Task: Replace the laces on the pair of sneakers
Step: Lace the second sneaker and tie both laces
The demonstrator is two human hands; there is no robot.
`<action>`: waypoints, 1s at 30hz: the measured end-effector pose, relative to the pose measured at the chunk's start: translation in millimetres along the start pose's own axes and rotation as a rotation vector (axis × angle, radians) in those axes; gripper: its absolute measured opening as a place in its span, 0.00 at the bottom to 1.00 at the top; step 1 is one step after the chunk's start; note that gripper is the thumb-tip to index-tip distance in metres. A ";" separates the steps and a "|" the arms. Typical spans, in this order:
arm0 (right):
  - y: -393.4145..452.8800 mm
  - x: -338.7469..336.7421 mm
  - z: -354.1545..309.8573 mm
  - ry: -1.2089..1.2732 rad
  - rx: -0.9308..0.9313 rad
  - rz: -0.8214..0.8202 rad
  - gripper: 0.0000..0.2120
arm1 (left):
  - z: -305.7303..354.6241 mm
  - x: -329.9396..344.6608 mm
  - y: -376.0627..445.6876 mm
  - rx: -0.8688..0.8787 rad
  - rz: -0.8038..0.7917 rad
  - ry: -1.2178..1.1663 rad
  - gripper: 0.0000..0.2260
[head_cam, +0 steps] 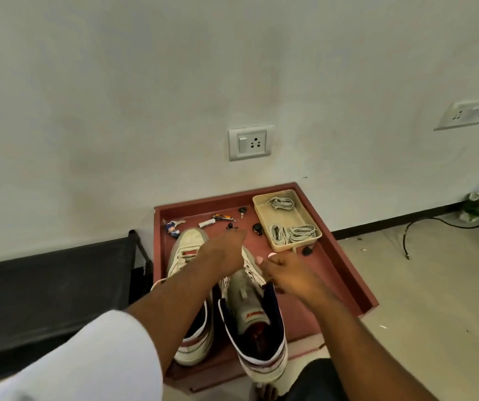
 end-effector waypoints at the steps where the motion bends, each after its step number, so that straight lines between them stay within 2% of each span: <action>1: 10.7 -11.7 -2.7 -0.036 -0.026 0.023 0.18 | 0.1 3.7 16.3 -0.014 -0.023 0.025 0.29; 4: 56.0 -49.0 -13.4 -0.157 -0.106 0.154 0.06 | -0.1 14.0 56.2 -0.044 -0.132 0.142 0.28; 8: 134.3 -79.3 -22.8 -0.466 -0.182 0.222 0.16 | -6.1 19.1 86.7 -0.038 -0.220 0.192 0.28; 10: 176.1 -87.5 -15.3 -0.556 -0.137 0.224 0.18 | -9.7 17.2 92.9 -0.052 -0.231 0.188 0.24; 15: 230.3 -82.9 -3.8 -0.826 -0.090 0.193 0.16 | -10.8 13.2 91.6 -0.043 -0.189 0.183 0.14; 20: 244.8 -77.9 10.9 -1.031 -0.046 0.227 0.16 | -12.2 17.5 93.0 -0.028 -0.190 0.184 0.15; 26: 221.1 -82.0 -13.2 -0.885 -0.126 0.353 0.14 | -19.9 19.7 82.6 -0.001 -0.138 0.044 0.22; 28: 197.0 -87.7 -32.3 -0.721 -0.233 0.386 0.15 | -28.5 17.5 68.6 0.002 -0.069 -0.137 0.23; 30: 151.1 -85.1 -56.5 -0.542 -0.363 0.328 0.16 | -31.6 7.1 41.3 -0.002 0.081 -0.446 0.20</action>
Point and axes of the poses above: each hand's wrist, its own y-axis towards the middle knuckle, its own x-axis out of the palm, z = x × y, the point moved 3 cm from there along y, towards the middle knuckle, and after that the axes turned 2 degrees about -z, right-handed, at the moved point
